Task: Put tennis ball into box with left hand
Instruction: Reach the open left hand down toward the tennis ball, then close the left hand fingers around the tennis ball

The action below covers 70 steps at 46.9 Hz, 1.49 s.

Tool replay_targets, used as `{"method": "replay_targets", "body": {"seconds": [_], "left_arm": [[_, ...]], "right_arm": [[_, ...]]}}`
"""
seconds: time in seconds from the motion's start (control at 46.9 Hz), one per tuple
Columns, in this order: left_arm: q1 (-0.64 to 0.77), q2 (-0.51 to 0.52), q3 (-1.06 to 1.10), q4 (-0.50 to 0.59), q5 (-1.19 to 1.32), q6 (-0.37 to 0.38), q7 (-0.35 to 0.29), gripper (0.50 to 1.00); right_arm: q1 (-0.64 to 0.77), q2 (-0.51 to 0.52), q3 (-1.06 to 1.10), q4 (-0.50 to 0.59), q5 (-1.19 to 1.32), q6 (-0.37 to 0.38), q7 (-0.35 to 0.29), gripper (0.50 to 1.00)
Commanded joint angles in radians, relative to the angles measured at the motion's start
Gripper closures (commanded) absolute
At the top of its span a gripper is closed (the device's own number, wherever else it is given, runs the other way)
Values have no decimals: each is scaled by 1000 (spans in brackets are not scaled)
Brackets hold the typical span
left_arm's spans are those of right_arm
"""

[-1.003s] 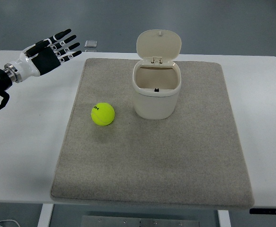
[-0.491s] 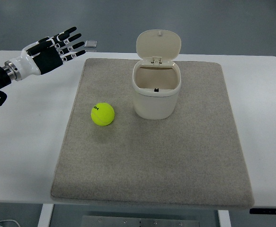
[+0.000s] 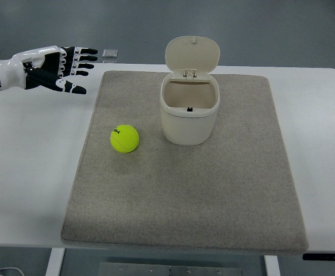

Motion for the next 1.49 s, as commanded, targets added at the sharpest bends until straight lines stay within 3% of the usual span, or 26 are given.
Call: {"method": "replay_targets", "body": {"seconds": [0.0, 0.149, 0.32, 0.448, 0.576, 0.726, 1.046, 1.238, 1.302, 1.473], "left_arm": [[1, 18, 2, -53, 133, 48, -3, 555], [-1, 32, 14, -126, 301, 122, -6, 553], [11, 49, 37, -247, 483, 140, -9, 555], [38, 43, 41, -292, 658, 218, -39, 557], [56, 2, 86, -297, 848, 324, -89, 555], [59, -61, 146, -291, 956, 430, -92, 551], [53, -167, 172, -260, 1063, 465, -89, 557], [47, -169, 172, -248, 1092, 468, -86, 707], [48, -167, 172, -246, 1106, 468, -86, 791], [47, -167, 178, -246, 1123, 470, -86, 913]], "right_arm": [[0, 0, 1, 1, 0, 0, 0, 562], [0, 0, -1, 0, 0, 0, 0, 562], [0, 0, 1, 0, 0, 0, 0, 562], [0, 0, -1, 0, 0, 0, 0, 562], [0, 0, -1, 0, 0, 0, 0, 562], [0, 0, 1, 0, 0, 0, 0, 562], [0, 0, -1, 0, 0, 0, 0, 560], [0, 0, -1, 0, 0, 0, 0, 562], [0, 0, -1, 0, 0, 0, 0, 562], [0, 0, -1, 0, 0, 0, 0, 562]]}}
